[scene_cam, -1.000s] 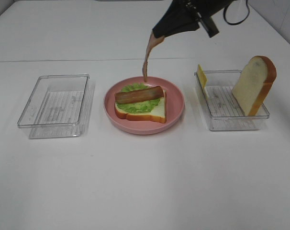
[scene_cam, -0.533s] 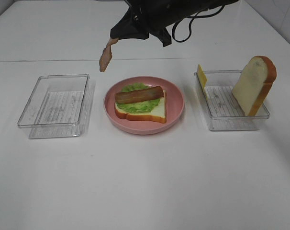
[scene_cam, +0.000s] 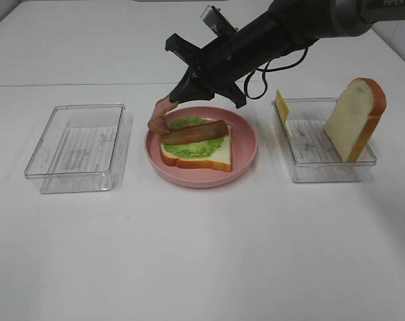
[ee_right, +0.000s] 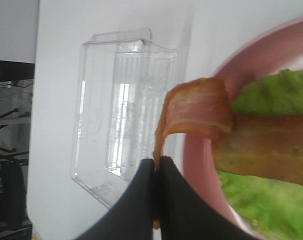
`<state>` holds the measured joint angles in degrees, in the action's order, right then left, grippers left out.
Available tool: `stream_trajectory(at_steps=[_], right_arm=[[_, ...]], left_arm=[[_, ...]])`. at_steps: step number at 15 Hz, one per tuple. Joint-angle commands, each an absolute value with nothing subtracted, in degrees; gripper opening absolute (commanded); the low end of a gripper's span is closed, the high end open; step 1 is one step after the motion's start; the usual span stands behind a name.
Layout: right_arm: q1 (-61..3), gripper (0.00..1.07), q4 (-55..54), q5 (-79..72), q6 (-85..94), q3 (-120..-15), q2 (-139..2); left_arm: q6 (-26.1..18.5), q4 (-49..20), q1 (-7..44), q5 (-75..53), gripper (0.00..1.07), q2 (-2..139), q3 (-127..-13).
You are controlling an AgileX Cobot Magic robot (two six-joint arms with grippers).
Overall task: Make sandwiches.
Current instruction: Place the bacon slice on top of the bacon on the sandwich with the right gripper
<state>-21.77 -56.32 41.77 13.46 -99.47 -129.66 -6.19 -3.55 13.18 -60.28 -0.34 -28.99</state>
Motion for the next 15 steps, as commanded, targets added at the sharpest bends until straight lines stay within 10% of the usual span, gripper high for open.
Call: stream_trajectory(at_steps=[1, 10, 15], right_arm=[[-20.74, 0.00, -44.40, 43.03, 5.16, -99.75, -126.91], [-20.63, 0.07, -32.72, 51.34, -1.78, -99.75, -126.34], [-20.63, 0.43, -29.39, 50.13, -5.67, -99.75, -126.34]], left_arm=[[-5.79, -3.72, 13.35, -59.64, 0.76, -1.49, -28.71], [-5.79, -3.72, 13.35, -59.64, 0.76, -1.49, -28.71], [-5.79, -3.72, 13.35, -59.64, 0.76, -1.49, -28.71]])
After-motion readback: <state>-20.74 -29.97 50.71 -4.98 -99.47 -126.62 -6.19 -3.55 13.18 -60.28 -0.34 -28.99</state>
